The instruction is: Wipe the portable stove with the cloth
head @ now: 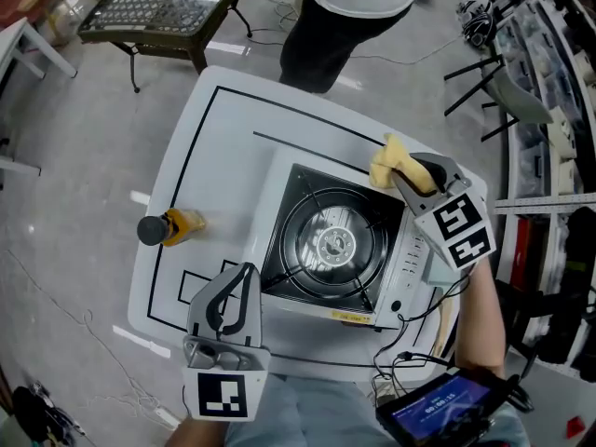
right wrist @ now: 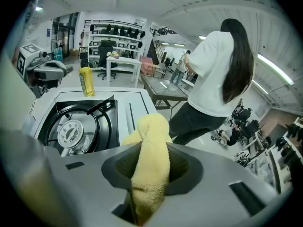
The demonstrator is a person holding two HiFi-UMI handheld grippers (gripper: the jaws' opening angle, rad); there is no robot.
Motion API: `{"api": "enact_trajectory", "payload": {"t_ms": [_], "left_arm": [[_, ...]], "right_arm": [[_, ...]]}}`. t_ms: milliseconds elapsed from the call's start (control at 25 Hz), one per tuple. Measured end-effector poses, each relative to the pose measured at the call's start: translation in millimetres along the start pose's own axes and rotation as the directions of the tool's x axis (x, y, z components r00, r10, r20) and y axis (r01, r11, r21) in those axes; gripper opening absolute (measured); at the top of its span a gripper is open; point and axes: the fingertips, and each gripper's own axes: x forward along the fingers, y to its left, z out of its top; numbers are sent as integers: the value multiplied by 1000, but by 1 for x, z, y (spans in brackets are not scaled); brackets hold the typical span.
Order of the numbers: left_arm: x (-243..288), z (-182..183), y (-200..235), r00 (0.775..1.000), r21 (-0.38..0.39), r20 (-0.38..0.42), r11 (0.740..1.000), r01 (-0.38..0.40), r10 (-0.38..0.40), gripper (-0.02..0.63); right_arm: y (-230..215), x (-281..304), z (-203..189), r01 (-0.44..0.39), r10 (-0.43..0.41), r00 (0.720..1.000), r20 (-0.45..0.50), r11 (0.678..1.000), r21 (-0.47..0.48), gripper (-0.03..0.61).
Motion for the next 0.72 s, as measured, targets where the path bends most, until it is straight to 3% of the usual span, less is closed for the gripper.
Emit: {"api": "enact_trajectory", "payload": {"t_ms": [360,480,720], "left_arm": [[-7,-2,34,1000,0,-11,1000,-14,14,18],[-11,-5,41,1000,53,-22,999,7,-6,18],[-20,-12,65,999,4,-9,999,-34,34,18]], "right_arm": [[18,25,40,-51,51,999,-16,997,-51,132],[25,33,49,-62,61,998,-23,996,-65,132],[40,50,71,-82,80,996,-25,992,-96,132]]}}
